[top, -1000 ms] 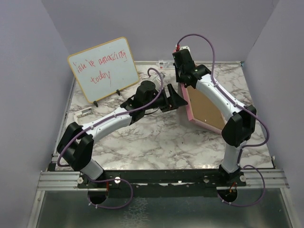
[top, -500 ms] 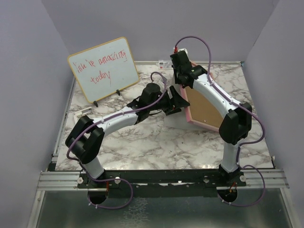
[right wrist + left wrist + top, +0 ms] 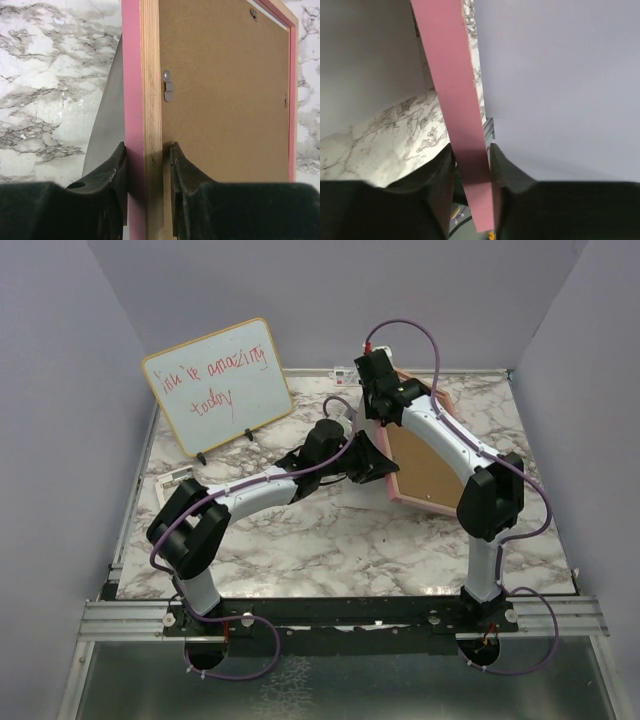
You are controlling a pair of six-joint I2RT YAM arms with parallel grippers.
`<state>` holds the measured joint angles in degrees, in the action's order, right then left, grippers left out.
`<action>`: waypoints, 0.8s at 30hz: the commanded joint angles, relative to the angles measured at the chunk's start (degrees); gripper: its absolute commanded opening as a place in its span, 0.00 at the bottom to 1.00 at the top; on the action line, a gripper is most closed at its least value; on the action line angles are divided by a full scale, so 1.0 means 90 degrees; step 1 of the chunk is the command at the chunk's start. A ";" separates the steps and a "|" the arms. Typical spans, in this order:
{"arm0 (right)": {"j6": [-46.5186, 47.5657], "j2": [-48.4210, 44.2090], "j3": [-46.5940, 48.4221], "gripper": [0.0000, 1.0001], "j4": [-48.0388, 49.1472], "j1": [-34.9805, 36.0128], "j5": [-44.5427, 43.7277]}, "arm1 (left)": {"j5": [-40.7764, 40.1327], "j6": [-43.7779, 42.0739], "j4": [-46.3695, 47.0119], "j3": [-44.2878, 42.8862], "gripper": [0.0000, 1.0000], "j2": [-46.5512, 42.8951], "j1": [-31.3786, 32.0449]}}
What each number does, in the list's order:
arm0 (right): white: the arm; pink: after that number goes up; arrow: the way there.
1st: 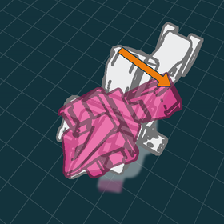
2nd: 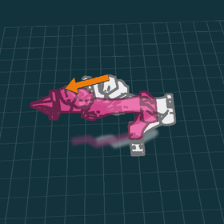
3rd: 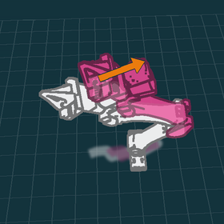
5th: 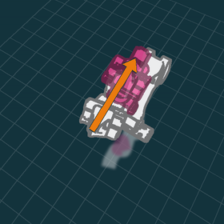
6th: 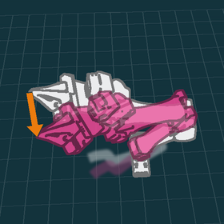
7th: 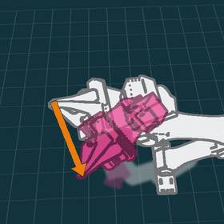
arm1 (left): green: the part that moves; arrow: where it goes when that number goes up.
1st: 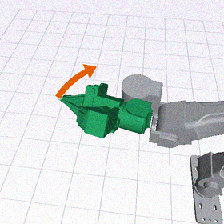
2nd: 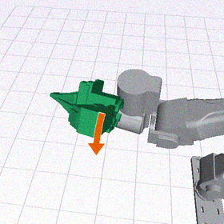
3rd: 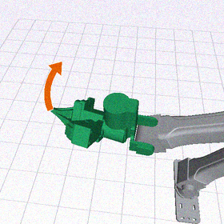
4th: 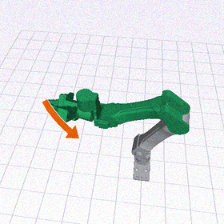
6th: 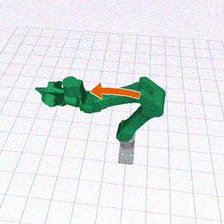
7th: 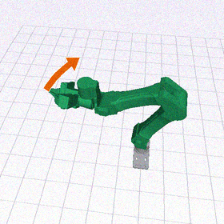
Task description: Put the photo into the frame
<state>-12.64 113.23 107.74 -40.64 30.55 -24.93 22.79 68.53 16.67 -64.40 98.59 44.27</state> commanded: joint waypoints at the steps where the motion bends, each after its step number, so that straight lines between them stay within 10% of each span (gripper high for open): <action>1: -0.1033 0.0273 0.0081 0.03 -0.0421 -0.0082 0.0714 | -0.0258 -0.0159 0.0125 -0.0046 0.18 0.0047 0.0040; 4: -0.1036 0.0223 0.0083 0.22 -0.0448 -0.0087 0.0681 | -0.0320 -0.0365 0.0131 0.0015 0.01 0.0017 0.0025; 9: -0.0952 -0.0196 0.0012 0.54 -0.0275 -0.0093 0.0715 | -0.0441 -0.0846 0.0131 0.0404 0.00 -0.0156 -0.0164; 19: -0.0309 -0.2062 -0.1918 0.63 0.1152 -0.0103 0.1058 | 0.0133 -0.1397 0.0149 0.0605 0.00 -0.0191 -0.0845; 24: 0.1847 -0.3376 -0.4025 0.65 0.1967 -0.0094 0.3383 | 0.0773 -0.1374 0.0160 0.0429 0.00 0.0032 -0.1251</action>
<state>-11.77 89.32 82.61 -29.26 29.61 -12.47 26.22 62.19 15.00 -58.81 98.59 35.68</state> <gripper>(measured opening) 0.637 0.233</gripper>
